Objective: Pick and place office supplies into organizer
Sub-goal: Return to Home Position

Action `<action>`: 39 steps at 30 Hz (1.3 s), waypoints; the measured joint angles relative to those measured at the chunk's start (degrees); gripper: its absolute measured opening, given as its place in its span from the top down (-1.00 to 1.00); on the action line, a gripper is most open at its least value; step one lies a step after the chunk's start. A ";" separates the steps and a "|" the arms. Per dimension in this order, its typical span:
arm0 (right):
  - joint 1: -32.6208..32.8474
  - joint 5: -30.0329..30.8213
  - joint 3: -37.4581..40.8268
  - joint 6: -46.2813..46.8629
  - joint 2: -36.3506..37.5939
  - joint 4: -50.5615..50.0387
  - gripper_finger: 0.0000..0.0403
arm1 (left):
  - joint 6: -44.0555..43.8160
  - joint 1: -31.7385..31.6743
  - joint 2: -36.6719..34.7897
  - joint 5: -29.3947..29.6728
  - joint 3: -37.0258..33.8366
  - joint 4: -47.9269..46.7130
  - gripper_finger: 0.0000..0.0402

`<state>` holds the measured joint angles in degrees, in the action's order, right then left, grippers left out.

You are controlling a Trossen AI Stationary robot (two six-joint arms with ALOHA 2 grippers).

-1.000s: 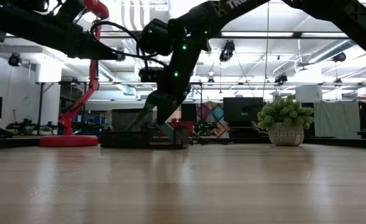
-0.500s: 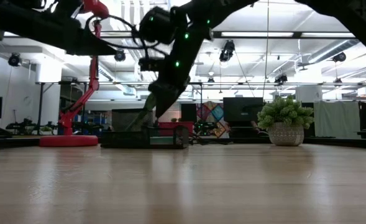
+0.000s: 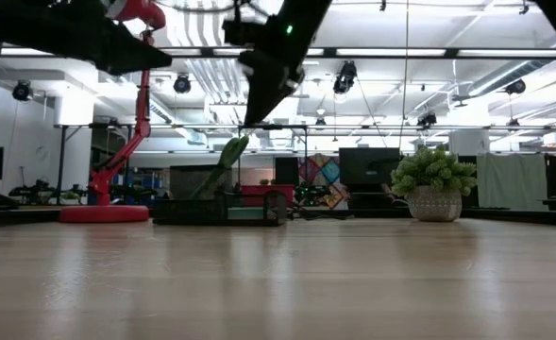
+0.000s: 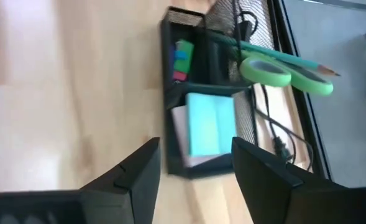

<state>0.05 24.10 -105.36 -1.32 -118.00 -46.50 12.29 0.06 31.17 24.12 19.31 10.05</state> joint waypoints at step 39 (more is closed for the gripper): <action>9.43 -13.29 70.24 -4.19 43.42 73.36 0.93 | -2.41 -0.05 -12.07 -30.22 -0.24 -1.89 0.30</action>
<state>9.48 10.81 -35.12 -5.50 -74.57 26.86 9.87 0.01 19.09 -6.10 19.07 8.16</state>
